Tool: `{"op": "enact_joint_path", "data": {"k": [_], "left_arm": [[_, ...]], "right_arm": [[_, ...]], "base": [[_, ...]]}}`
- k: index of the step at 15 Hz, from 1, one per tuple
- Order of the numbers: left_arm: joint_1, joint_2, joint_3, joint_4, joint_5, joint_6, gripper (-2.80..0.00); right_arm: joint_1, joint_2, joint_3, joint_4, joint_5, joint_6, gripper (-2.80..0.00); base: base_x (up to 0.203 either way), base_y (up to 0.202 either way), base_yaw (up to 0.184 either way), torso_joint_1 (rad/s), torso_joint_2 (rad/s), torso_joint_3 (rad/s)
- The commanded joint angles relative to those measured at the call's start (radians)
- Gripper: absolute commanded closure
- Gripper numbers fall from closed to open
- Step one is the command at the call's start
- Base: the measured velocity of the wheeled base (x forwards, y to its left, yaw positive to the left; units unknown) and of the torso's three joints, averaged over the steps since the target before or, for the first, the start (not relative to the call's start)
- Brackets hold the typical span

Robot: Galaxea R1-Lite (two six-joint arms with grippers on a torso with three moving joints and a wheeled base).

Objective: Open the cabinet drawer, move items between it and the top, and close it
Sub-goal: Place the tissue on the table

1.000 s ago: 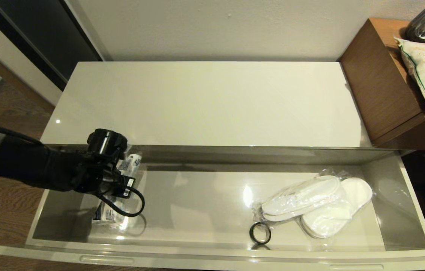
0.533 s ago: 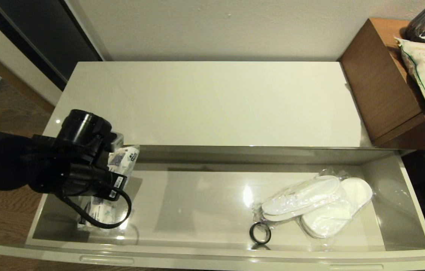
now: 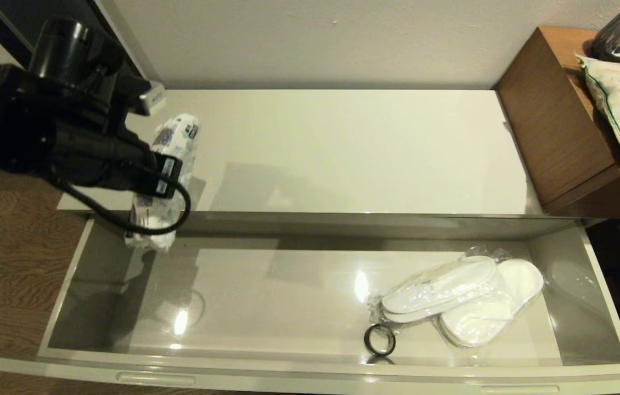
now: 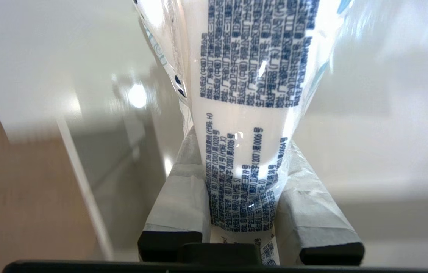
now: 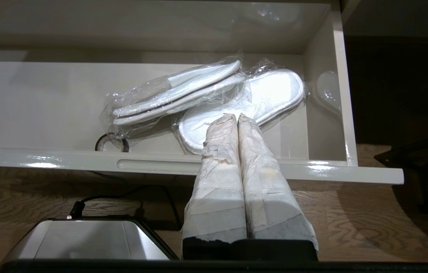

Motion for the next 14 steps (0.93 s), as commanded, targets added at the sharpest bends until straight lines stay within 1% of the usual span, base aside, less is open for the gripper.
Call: {"op": "enact_joint_path", "data": {"k": [1, 2, 4, 5, 6, 10, 14], "left_arm": [[0.004, 0.252, -0.26, -0.001, 0.024, 0.013, 0.0], [0.008, 0.335, -0.316, -0.044, 0.041, 0.041, 0.0], [0.012, 0.436, -0.339, -0.136, 0.067, 0.089, 0.0], [0.013, 0.458, -0.343, -0.16, 0.085, 0.1, 0.0], [0.016, 0.463, -0.344, -0.185, 0.095, 0.103, -2.8], [0.023, 0.456, -0.344, -0.203, 0.095, 0.103, -2.8], [0.022, 0.364, -0.343, -0.196, 0.106, 0.102, -2.8]], "right_arm": [[0.0, 0.001, 0.0, 0.0, 0.0, -0.001, 0.0], [0.0, 0.001, 0.0, 0.0, 0.0, -0.001, 0.0], [0.0, 0.001, 0.0, 0.0, 0.0, -0.001, 0.0], [0.0, 0.001, 0.0, 0.0, 0.0, -0.001, 0.0], [0.0, 0.001, 0.0, 0.0, 0.0, -0.001, 0.0], [0.0, 0.001, 0.0, 0.0, 0.0, -0.001, 0.0], [0.0, 0.001, 0.0, 0.0, 0.0, -0.001, 0.0]], "base": [[0.0, 0.0, 0.0, 0.0, 0.0, 0.0], [0.0, 0.0, 0.0, 0.0, 0.0, 0.0], [0.0, 0.0, 0.0, 0.0, 0.0, 0.0], [0.0, 0.0, 0.0, 0.0, 0.0, 0.0], [0.0, 0.0, 0.0, 0.0, 0.0, 0.0], [0.0, 0.0, 0.0, 0.0, 0.0, 0.0], [0.0, 0.0, 0.0, 0.0, 0.0, 0.0]]}}
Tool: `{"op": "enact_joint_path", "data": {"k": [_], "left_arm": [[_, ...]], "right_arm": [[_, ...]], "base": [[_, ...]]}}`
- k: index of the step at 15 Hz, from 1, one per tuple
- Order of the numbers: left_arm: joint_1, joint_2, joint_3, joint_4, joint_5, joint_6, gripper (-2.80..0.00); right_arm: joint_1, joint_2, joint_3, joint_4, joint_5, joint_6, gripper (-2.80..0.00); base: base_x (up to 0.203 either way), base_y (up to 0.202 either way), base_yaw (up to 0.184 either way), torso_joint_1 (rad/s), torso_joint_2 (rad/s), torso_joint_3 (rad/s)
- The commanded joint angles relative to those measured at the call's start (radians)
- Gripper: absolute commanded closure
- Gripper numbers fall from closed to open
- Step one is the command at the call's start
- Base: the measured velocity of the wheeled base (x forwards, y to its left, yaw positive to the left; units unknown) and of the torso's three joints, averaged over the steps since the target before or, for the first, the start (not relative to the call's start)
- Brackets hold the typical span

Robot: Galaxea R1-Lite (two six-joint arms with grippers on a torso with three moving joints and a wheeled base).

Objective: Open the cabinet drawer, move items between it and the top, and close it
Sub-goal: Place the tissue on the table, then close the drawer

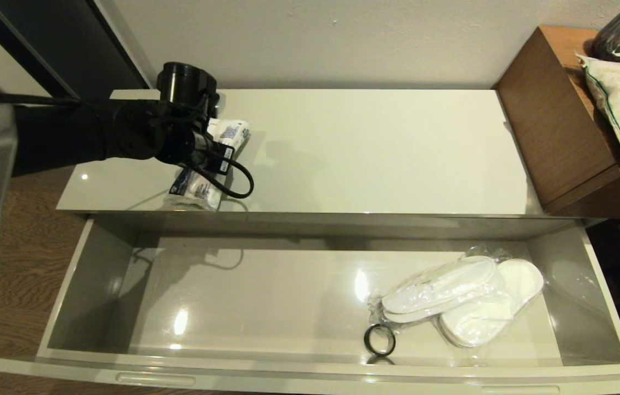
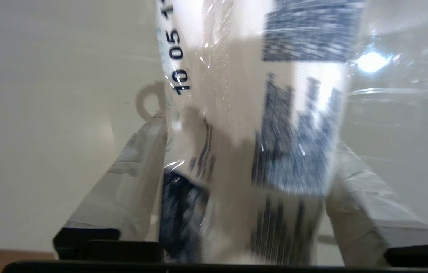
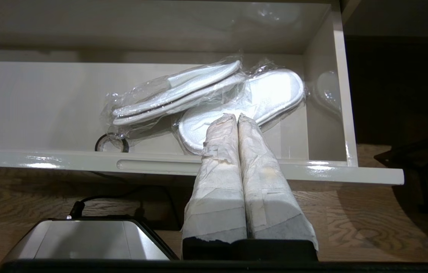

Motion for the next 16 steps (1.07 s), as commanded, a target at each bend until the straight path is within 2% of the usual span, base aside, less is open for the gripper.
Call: {"op": "enact_joint_path", "data": {"k": [1, 4, 6, 7, 11, 16], "left_arm": [[-0.002, -0.072, 0.002, 0.015, 0.003, 0.001, -2.8], [-0.012, -0.162, 0.022, 0.094, 0.005, -0.014, -2.8], [-0.031, -0.232, 0.096, 0.145, 0.005, -0.045, -2.8], [-0.042, -0.277, 0.15, 0.16, 0.005, -0.053, 0.0], [-0.106, -0.49, 0.352, 0.217, 0.02, -0.095, 0.0], [-0.152, -0.765, 0.506, 0.406, 0.039, -0.2, 0.0]], "right_arm": [[0.0, 0.001, 0.0, 0.0, 0.0, 0.0, 0.0], [0.0, 0.001, 0.0, 0.0, 0.0, 0.0, 0.0], [0.0, 0.001, 0.0, 0.0, 0.0, 0.0, 0.0], [0.0, 0.001, 0.0, 0.0, 0.0, 0.0, 0.0], [0.0, 0.001, 0.0, 0.0, 0.0, 0.0, 0.0], [0.0, 0.001, 0.0, 0.0, 0.0, 0.0, 0.0]], "base": [[0.0, 0.0, 0.0, 0.0, 0.0, 0.0], [0.0, 0.0, 0.0, 0.0, 0.0, 0.0], [0.0, 0.0, 0.0, 0.0, 0.0, 0.0], [0.0, 0.0, 0.0, 0.0, 0.0, 0.0], [0.0, 0.0, 0.0, 0.0, 0.0, 0.0], [0.0, 0.0, 0.0, 0.0, 0.0, 0.0]]}}
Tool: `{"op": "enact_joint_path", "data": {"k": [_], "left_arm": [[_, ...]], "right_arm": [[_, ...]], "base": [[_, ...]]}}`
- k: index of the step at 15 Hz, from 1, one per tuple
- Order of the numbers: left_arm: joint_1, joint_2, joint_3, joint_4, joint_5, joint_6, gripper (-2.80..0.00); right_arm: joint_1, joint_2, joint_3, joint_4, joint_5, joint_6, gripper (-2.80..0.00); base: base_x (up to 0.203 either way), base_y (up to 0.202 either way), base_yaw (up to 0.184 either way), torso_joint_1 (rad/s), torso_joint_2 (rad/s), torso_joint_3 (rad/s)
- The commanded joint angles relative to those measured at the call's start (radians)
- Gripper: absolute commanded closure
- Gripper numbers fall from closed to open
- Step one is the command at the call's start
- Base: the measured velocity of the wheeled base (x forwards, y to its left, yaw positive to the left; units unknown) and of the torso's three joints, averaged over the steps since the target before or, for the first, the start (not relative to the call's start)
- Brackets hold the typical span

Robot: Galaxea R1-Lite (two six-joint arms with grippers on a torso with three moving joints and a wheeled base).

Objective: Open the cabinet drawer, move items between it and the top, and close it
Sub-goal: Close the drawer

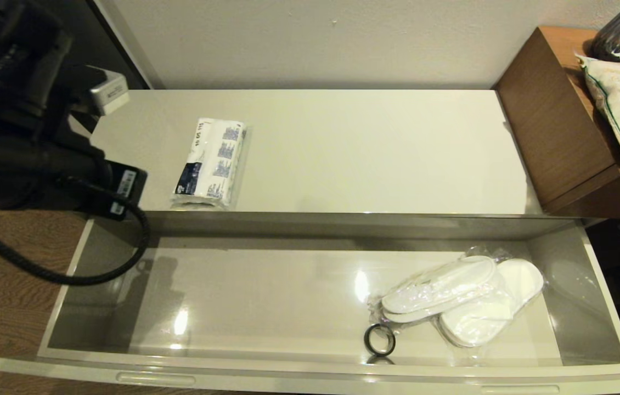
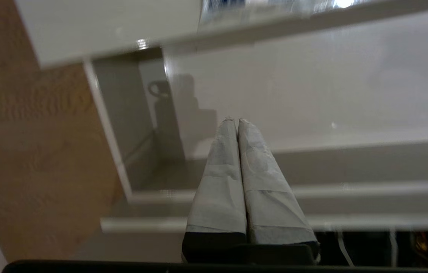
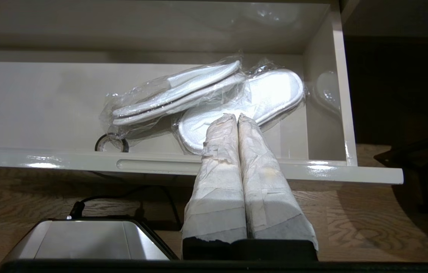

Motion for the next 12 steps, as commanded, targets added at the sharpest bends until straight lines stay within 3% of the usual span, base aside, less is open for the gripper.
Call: {"op": "enact_joint_path", "data": {"k": [1, 4, 7, 9, 12], "left_arm": [[-0.011, -0.193, 0.087, 0.063, 0.004, -0.051, 0.0], [-0.014, -0.384, 0.2, 0.152, 0.004, -0.163, 0.0], [-0.015, -0.577, 0.495, 0.19, -0.007, -0.291, 0.0], [-0.014, -0.679, 0.767, 0.083, -0.03, -0.338, 0.0], [0.012, -0.808, 1.17, -0.222, -0.049, -0.315, 0.0]], "right_arm": [[0.0, 0.001, 0.0, 0.0, 0.0, 0.0, 0.0], [0.0, 0.001, 0.0, 0.0, 0.0, 0.0, 0.0], [0.0, 0.001, 0.0, 0.0, 0.0, 0.0, 0.0], [0.0, 0.001, 0.0, 0.0, 0.0, 0.0, 0.0], [0.0, 0.001, 0.0, 0.0, 0.0, 0.0, 0.0]], "base": [[0.0, 0.0, 0.0, 0.0, 0.0, 0.0], [0.0, 0.0, 0.0, 0.0, 0.0, 0.0], [0.0, 0.0, 0.0, 0.0, 0.0, 0.0], [0.0, 0.0, 0.0, 0.0, 0.0, 0.0], [0.0, 0.0, 0.0, 0.0, 0.0, 0.0]]}}
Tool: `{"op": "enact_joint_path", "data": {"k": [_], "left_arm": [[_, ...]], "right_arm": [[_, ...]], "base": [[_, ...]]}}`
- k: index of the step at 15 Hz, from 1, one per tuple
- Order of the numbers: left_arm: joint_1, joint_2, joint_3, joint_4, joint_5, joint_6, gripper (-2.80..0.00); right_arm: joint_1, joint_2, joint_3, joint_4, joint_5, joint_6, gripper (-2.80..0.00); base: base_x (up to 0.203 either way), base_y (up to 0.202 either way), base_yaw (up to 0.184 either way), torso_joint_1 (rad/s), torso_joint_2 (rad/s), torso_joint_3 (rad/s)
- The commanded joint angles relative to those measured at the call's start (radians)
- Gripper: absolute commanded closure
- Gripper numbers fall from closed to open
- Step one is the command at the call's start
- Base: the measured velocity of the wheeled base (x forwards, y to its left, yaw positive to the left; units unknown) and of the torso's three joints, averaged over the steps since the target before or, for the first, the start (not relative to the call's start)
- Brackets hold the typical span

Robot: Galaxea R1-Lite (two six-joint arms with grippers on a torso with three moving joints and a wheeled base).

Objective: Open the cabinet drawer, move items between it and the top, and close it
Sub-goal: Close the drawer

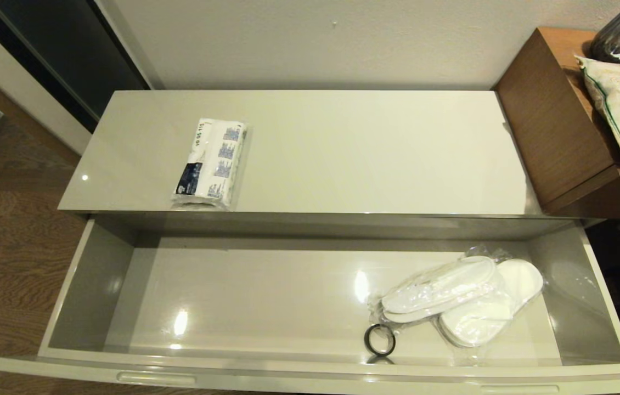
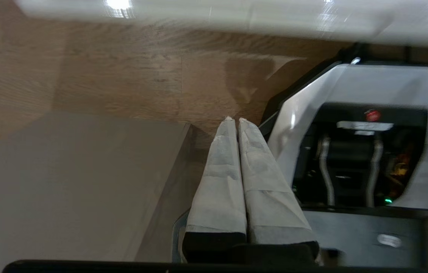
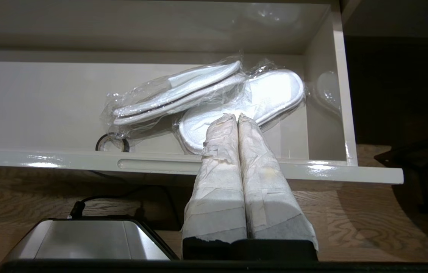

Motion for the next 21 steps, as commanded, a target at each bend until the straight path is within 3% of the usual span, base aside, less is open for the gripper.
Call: {"op": "enact_joint_path", "data": {"k": [1, 4, 6, 7, 10, 13, 14, 18, 21], "left_arm": [[0.053, -0.135, 0.244, -0.173, -0.01, 0.018, 0.0], [0.227, -0.215, 0.251, -0.228, -0.064, 0.112, 0.0], [0.255, -0.236, 0.196, -0.101, -0.128, 0.173, 0.0], [0.26, -0.215, 0.201, -0.093, -0.223, 0.19, 0.0], [0.293, -0.067, 0.206, -0.122, -0.397, 0.207, 0.0], [0.299, 0.003, 0.112, -0.121, -0.631, 0.208, 0.0], [0.298, 0.043, 0.089, -0.119, -0.668, 0.208, 0.0], [0.296, 0.236, 0.103, -0.128, -0.698, 0.223, 0.0], [0.293, 0.338, 0.142, -0.134, -0.694, 0.278, 0.0]], "right_arm": [[0.0, 0.001, 0.0, 0.0, 0.001, 0.0, 0.0], [0.0, 0.001, 0.0, 0.0, 0.001, 0.0, 0.0], [0.0, 0.001, 0.0, 0.0, 0.001, 0.0, 0.0], [0.0, 0.001, 0.0, 0.0, 0.001, 0.0, 0.0], [0.0, 0.001, 0.0, 0.0, 0.001, 0.0, 0.0], [0.0, 0.001, 0.0, 0.0, 0.001, 0.0, 0.0], [0.0, 0.001, 0.0, 0.0, 0.001, 0.0, 0.0], [0.0, 0.001, -0.001, 0.0, 0.001, 0.0, 0.0], [0.0, 0.001, 0.0, 0.0, 0.001, 0.0, 0.0]], "base": [[0.0, 0.0, 0.0, 0.0, 0.0, 0.0], [0.0, 0.0, 0.0, 0.0, 0.0, 0.0], [0.0, 0.0, 0.0, 0.0, 0.0, 0.0], [0.0, 0.0, 0.0, 0.0, 0.0, 0.0], [0.0, 0.0, 0.0, 0.0, 0.0, 0.0], [0.0, 0.0, 0.0, 0.0, 0.0, 0.0], [0.0, 0.0, 0.0, 0.0, 0.0, 0.0], [0.0, 0.0, 0.0, 0.0, 0.0, 0.0], [0.0, 0.0, 0.0, 0.0, 0.0, 0.0]]}}
